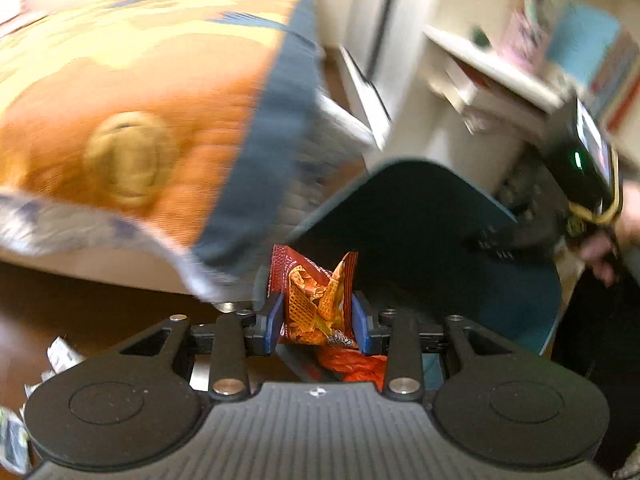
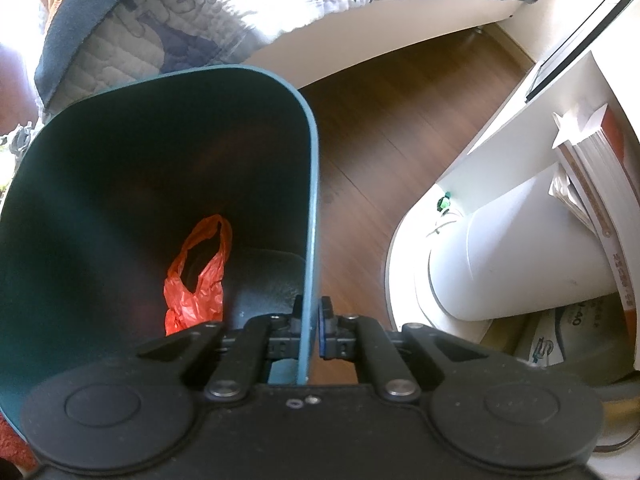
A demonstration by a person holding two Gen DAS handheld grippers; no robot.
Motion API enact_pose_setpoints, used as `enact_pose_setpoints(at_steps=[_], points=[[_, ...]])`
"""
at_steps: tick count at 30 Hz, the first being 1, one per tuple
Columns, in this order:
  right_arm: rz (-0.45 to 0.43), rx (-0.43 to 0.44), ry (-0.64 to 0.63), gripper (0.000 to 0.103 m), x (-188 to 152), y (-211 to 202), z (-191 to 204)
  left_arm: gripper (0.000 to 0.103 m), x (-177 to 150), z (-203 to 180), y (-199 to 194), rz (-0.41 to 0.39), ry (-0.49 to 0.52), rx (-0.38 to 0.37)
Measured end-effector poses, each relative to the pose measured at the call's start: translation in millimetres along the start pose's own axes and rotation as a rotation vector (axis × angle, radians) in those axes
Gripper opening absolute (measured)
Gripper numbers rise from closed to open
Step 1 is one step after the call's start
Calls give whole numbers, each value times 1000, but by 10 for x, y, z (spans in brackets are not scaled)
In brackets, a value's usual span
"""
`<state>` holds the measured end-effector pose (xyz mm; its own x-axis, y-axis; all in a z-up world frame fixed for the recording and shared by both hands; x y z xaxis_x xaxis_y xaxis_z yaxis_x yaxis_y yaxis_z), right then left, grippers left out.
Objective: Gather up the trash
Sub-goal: 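Carry the orange wrapper with the left gripper into the teal bin and release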
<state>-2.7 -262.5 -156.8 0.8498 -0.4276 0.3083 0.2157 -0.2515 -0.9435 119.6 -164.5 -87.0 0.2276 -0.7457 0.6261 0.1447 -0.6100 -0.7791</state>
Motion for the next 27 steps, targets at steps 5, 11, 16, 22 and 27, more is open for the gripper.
enact_pose_setpoints(at_steps=[5,11,16,22,27], points=[[-12,2,-5,4,-17,-23,5,35,-43,-389,346,59,124,-5],[-19,10,-8,4,-33,-47,1,35,-119,-624,673,128,182,-10],[-18,13,-11,4,-31,-68,-2,35,-190,-710,870,210,217,-5],[-16,18,-8,4,-21,-70,-6,36,-145,-771,995,231,225,-54],[-13,17,-10,4,-10,-59,-4,37,-161,-829,1079,236,251,-49]])
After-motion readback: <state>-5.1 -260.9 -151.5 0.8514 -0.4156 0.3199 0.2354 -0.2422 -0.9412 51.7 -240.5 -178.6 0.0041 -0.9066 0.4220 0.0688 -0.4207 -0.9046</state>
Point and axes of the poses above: each gripper's, at about its wrist camera, not at the fingertips, and y roughly the way its jaws point, z to its left, x to its top, the point moved 4 cm from there along y, roughly the way its jaws point, and after that the axes turned 7 degrees about x, right-handed, at the moved point
